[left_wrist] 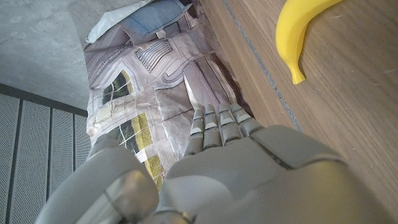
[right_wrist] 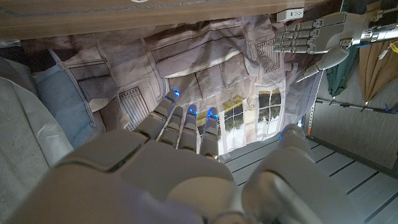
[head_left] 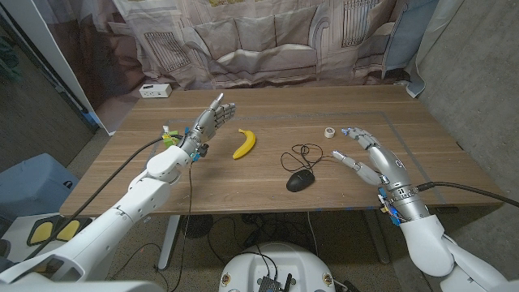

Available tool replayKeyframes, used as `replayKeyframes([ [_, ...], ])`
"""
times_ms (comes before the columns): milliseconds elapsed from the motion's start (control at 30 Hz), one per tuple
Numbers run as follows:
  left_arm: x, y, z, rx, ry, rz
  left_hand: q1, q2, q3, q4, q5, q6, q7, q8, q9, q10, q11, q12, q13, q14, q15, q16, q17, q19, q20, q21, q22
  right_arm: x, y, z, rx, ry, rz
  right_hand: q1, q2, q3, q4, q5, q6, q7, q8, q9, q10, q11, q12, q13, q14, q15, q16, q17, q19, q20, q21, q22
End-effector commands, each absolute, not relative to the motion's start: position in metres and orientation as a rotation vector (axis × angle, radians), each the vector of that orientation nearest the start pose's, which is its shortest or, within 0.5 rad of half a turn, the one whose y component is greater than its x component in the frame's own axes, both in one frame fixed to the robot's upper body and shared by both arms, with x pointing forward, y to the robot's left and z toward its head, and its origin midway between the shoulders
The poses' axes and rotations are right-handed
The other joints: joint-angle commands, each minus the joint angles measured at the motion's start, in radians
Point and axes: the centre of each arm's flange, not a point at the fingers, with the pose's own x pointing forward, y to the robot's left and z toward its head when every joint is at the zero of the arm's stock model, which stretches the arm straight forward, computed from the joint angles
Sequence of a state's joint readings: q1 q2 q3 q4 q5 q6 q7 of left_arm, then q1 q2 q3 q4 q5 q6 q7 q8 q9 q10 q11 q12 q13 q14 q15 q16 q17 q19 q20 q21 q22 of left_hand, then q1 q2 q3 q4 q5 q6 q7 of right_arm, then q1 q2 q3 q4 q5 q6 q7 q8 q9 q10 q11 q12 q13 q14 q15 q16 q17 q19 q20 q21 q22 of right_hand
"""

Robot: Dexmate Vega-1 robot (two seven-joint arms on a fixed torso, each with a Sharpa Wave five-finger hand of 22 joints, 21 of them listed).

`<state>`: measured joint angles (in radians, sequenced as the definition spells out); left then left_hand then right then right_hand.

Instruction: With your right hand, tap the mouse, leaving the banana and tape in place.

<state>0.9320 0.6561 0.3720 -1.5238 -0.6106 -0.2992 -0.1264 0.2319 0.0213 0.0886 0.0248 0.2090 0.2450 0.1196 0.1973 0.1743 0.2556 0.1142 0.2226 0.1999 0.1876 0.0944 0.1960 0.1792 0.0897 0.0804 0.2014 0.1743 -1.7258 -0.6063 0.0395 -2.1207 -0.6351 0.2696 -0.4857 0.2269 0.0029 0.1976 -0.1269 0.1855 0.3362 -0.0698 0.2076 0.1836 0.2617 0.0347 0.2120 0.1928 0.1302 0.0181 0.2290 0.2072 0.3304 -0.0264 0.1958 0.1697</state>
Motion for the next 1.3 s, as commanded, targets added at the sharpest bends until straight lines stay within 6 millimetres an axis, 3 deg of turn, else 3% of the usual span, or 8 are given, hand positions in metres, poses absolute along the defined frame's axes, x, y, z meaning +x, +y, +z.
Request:
replayKeyframes([
  [33, 0.602, 0.279, -0.012, 0.145, -0.667, -0.371, 0.01, -0.002, 0.003, -0.007, 0.0, 0.012, -0.002, 0.002, 0.006, 0.008, -0.004, 0.005, 0.003, 0.014, 0.0, 0.0, 0.002, -0.002, 0.006, 0.0, 0.005, 0.399, -0.263, -0.099, -1.144, -0.962, -0.211, 0.005, 0.004, -0.002, -0.001, 0.011, 0.027, -0.005, 0.011, 0.005, -0.014, -0.02, -0.008, 0.002, -0.014, 0.009, -0.007, 0.004, -0.012, 0.019, -0.005, 0.003],
  [267, 0.602, 0.281, -0.016, 0.138, -0.663, -0.37, 0.011, 0.0, 0.004, -0.007, 0.0, 0.016, -0.004, 0.003, 0.006, 0.009, -0.005, 0.004, 0.003, 0.014, 0.0, 0.0, 0.002, -0.002, 0.006, -0.001, 0.005, 0.397, -0.259, -0.094, -1.161, -0.934, -0.184, 0.0, 0.008, -0.006, 0.001, 0.011, 0.059, -0.035, 0.01, 0.004, -0.053, -0.028, -0.022, 0.004, -0.073, 0.046, -0.028, 0.004, -0.058, 0.085, -0.014, 0.005],
  [600, 0.601, 0.283, -0.017, 0.119, -0.677, -0.36, 0.013, 0.005, 0.006, -0.008, -0.001, 0.024, -0.005, 0.004, 0.006, 0.018, -0.005, 0.007, 0.003, 0.02, 0.001, 0.001, 0.002, 0.001, 0.004, 0.0, 0.005, 0.402, -0.255, -0.087, -1.251, -0.868, -0.11, -0.01, 0.001, -0.015, 0.001, 0.009, 0.075, -0.042, -0.003, 0.003, -0.154, -0.009, -0.036, 0.005, -0.18, 0.049, -0.048, 0.004, -0.182, 0.108, -0.026, 0.005],
  [767, 0.601, 0.283, -0.023, 0.114, -0.673, -0.362, 0.015, 0.007, 0.007, -0.009, -0.001, 0.029, -0.004, 0.005, 0.006, 0.018, -0.005, 0.007, 0.002, 0.022, -0.001, 0.001, 0.002, 0.003, 0.002, 0.0, 0.005, 0.402, -0.253, -0.084, -1.29, -0.859, -0.091, -0.014, -0.001, -0.019, 0.001, 0.01, 0.077, -0.043, -0.007, 0.004, -0.216, -0.004, -0.04, 0.005, -0.227, 0.046, -0.049, 0.003, -0.227, 0.109, -0.023, 0.006],
  [867, 0.601, 0.283, -0.025, 0.108, -0.669, -0.364, 0.015, 0.008, 0.007, -0.01, -0.001, 0.03, -0.004, 0.005, 0.006, 0.019, -0.004, 0.007, 0.002, 0.023, -0.001, 0.001, 0.002, 0.004, 0.002, 0.001, 0.005, 0.402, -0.252, -0.083, -1.31, -0.864, -0.081, -0.015, -0.001, -0.02, 0.001, 0.01, 0.086, -0.043, -0.006, 0.004, -0.255, -0.031, -0.041, 0.005, -0.253, 0.034, -0.049, 0.004, -0.25, 0.107, -0.02, 0.006],
  [1033, 0.599, 0.283, -0.024, 0.121, -0.668, -0.368, 0.017, 0.01, 0.008, -0.01, -0.002, 0.032, -0.001, 0.005, 0.006, 0.019, -0.001, 0.006, 0.002, 0.024, 0.001, 0.001, 0.002, 0.005, 0.0, 0.001, 0.005, 0.403, -0.249, -0.082, -1.322, -0.839, -0.048, -0.019, 0.002, -0.022, 0.001, 0.011, 0.087, -0.042, -0.012, 0.004, -0.355, -0.024, -0.04, 0.004, -0.342, 0.028, -0.051, 0.005, -0.343, 0.088, -0.023, 0.007],
  [1200, 0.598, 0.283, -0.023, 0.127, -0.669, -0.37, 0.018, 0.011, 0.008, -0.011, -0.002, 0.034, -0.001, 0.005, 0.006, 0.019, -0.002, 0.006, 0.002, 0.024, 0.002, 0.0, 0.002, 0.005, -0.001, 0.0, 0.005, 0.404, -0.242, -0.081, -1.38, -0.806, -0.031, -0.027, 0.01, -0.023, 0.005, 0.009, 0.065, -0.043, -0.02, 0.004, -0.431, -0.016, -0.04, 0.003, -0.408, 0.029, -0.051, 0.008, -0.432, 0.094, -0.027, 0.008],
  [1300, 0.597, 0.283, -0.023, 0.128, -0.667, -0.372, 0.018, 0.012, 0.009, -0.012, -0.002, 0.035, -0.001, 0.005, 0.006, 0.021, 0.001, 0.006, 0.002, 0.024, 0.003, 0.0, 0.001, 0.005, -0.002, 0.0, 0.005, 0.406, -0.239, -0.08, -1.399, -0.793, -0.015, -0.029, 0.015, -0.022, 0.006, 0.008, 0.056, -0.039, -0.022, 0.005, -0.45, -0.013, -0.038, 0.004, -0.428, 0.029, -0.05, 0.008, -0.458, 0.066, -0.026, 0.009],
])
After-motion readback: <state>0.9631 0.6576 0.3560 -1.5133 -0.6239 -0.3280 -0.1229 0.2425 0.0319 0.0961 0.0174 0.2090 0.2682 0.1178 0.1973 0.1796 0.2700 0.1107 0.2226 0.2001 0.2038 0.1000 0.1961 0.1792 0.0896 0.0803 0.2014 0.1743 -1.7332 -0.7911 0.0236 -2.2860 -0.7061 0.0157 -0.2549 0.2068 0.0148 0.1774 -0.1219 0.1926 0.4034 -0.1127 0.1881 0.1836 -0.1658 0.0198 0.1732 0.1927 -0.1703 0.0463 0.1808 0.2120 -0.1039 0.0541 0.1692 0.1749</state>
